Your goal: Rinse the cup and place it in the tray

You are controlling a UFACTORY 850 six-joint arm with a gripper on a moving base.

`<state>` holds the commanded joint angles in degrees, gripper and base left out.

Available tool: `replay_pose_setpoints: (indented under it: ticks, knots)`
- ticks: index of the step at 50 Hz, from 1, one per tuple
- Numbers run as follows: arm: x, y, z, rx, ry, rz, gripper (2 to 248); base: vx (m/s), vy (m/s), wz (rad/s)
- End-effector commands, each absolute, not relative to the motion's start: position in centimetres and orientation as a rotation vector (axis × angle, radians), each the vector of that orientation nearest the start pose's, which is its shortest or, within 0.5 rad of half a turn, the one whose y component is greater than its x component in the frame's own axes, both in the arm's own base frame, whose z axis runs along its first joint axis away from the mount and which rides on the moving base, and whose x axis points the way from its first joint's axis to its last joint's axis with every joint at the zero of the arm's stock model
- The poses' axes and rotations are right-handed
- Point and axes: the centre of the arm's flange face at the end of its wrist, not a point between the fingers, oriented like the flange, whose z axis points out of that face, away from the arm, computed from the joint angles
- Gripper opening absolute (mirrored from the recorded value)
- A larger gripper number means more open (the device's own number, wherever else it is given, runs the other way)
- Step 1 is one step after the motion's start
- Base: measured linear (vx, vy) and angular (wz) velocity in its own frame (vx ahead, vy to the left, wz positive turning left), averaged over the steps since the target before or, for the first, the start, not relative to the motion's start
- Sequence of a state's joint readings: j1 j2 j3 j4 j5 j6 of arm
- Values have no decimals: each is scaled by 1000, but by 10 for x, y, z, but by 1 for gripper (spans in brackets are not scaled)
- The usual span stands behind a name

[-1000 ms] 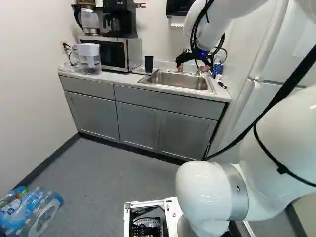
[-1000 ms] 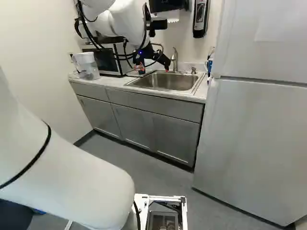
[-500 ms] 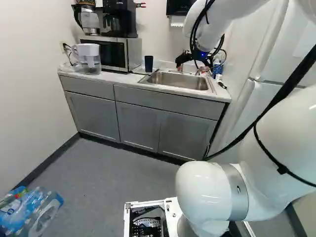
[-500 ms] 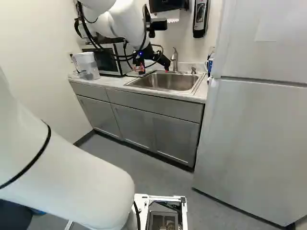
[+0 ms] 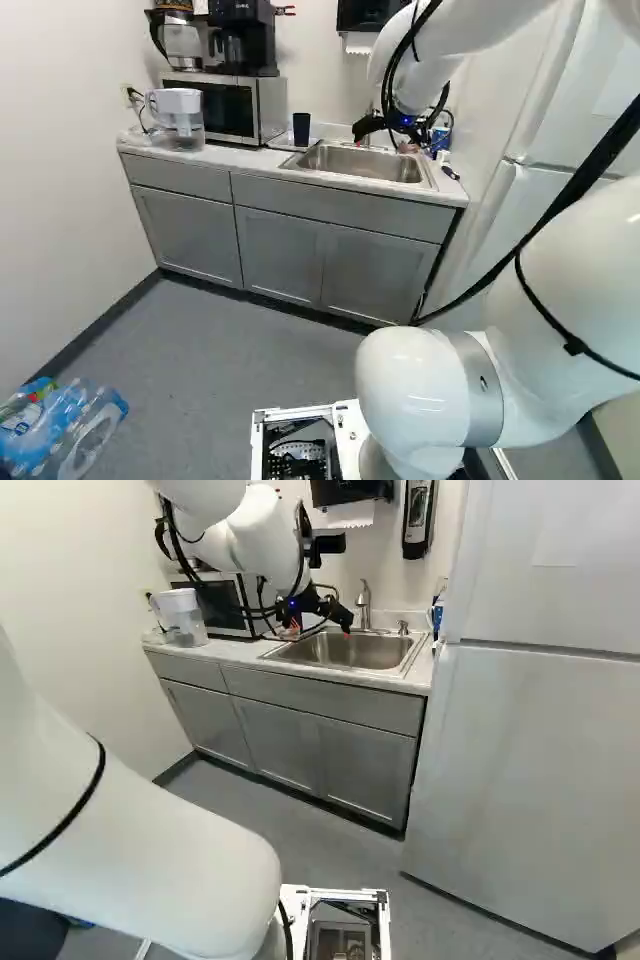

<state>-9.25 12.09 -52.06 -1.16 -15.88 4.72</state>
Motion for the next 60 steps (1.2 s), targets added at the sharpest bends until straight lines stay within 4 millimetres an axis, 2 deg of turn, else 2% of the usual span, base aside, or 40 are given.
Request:
replay_pose_setpoints:
  ticks: [29,60]
  knots:
    - [420,-57,582,-2844,266,-1395,247,0,0,0]
    - [390,-35,501,-2761,171,-1541,247,0,0,0]
